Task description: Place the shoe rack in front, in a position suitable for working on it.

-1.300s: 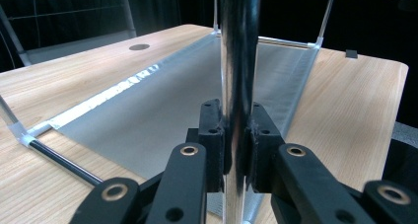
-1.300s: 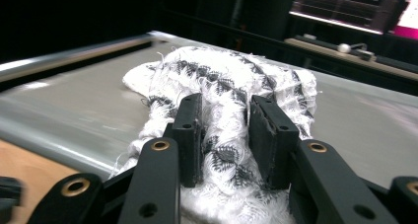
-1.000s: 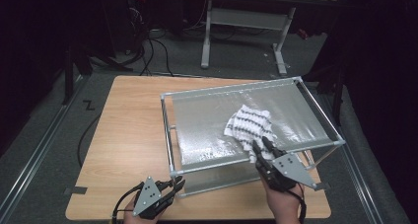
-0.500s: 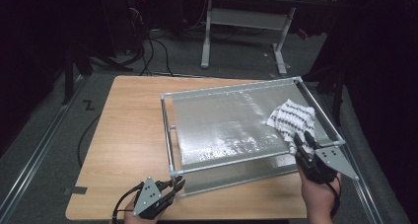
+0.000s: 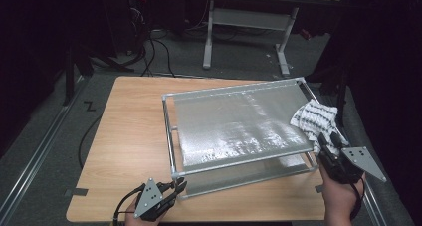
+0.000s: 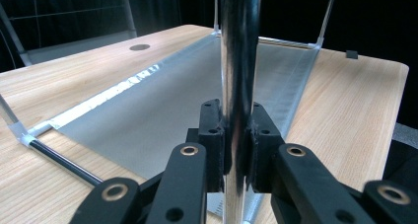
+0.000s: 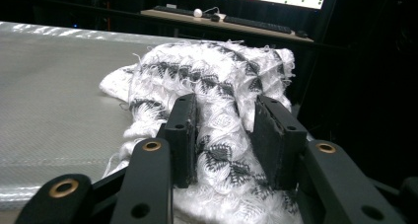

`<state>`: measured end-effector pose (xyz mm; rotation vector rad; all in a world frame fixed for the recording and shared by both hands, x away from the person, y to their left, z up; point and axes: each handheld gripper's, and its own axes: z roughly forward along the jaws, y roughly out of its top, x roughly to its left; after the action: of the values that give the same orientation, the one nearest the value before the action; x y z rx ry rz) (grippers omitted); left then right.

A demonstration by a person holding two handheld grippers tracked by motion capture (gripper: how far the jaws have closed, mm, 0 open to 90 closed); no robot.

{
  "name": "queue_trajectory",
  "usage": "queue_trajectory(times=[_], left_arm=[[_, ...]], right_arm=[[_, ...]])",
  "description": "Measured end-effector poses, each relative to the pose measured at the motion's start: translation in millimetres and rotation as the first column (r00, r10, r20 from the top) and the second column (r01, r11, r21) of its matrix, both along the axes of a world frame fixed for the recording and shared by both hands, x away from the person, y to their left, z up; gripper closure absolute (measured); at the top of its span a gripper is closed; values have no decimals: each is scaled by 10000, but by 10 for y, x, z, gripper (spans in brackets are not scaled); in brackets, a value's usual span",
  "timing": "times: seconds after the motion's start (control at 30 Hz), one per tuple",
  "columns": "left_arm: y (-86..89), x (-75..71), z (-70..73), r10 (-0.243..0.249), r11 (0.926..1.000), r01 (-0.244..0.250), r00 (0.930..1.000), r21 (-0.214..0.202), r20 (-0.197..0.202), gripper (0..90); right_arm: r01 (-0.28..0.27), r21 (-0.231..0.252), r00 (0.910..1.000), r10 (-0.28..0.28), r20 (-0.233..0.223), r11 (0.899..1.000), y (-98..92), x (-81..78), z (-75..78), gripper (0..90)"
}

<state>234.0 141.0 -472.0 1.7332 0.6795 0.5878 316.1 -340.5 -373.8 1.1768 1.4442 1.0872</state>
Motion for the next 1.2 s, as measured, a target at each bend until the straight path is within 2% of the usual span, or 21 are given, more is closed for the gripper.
queue_trajectory(times=[0.13, 0.2, 0.27, 0.33, 0.43, 0.6, 0.87, 0.9, 1.2], left_arm=[[0, 2, -2, 3, 10000, -3, 10000, -32, 5, 801], [0, 2, -2, 6, 10000, -6, 10000, -30, 3, 801], [0, 2, -2, 6, 10000, -6, 10000, -31, -1, 802], [3, 4, -2, -19, 10000, 19, 10000, -60, -32, 802], [2, 3, -3, -1, 10000, 1, 10000, -56, -7, 802], [3, 2, -5, -10, 10000, 10, 10000, -52, 5, 801], [3, 1, -5, -15, 10000, 15, 10000, -40, 18, 801], [3, 1, -4, -16, 10000, 16, 10000, -30, 18, 801], [3, 2, -3, -24, 10000, 24, 10000, -34, 9, 802]], right_arm=[[-201, -3, 9997, 201, 142, 9998, 9, -2, 10, 562], [-265, 44, 9996, 265, 62, 9996, 16, 11, 8, 556], [-320, 116, 9995, 320, 36, 9994, 15, 20, 3, 561], [-540, 476, 9985, 545, -95, 9974, 7, 31, -10, 596], [-762, 689, 9970, 768, -64, 9947, 24, 22, -22, 623], [-1082, 833, 9941, 1089, -32, 9906, 112, -13, -35, 639], [-1593, 777, 9872, 1592, 68, 9842, 337, -96, -51, 645], [-1814, 741, 9834, 1813, 80, 9806, 427, -124, -52, 645], [-2667, 745, 9638, 2663, 155, 9609, 761, -215, -64, 647]])
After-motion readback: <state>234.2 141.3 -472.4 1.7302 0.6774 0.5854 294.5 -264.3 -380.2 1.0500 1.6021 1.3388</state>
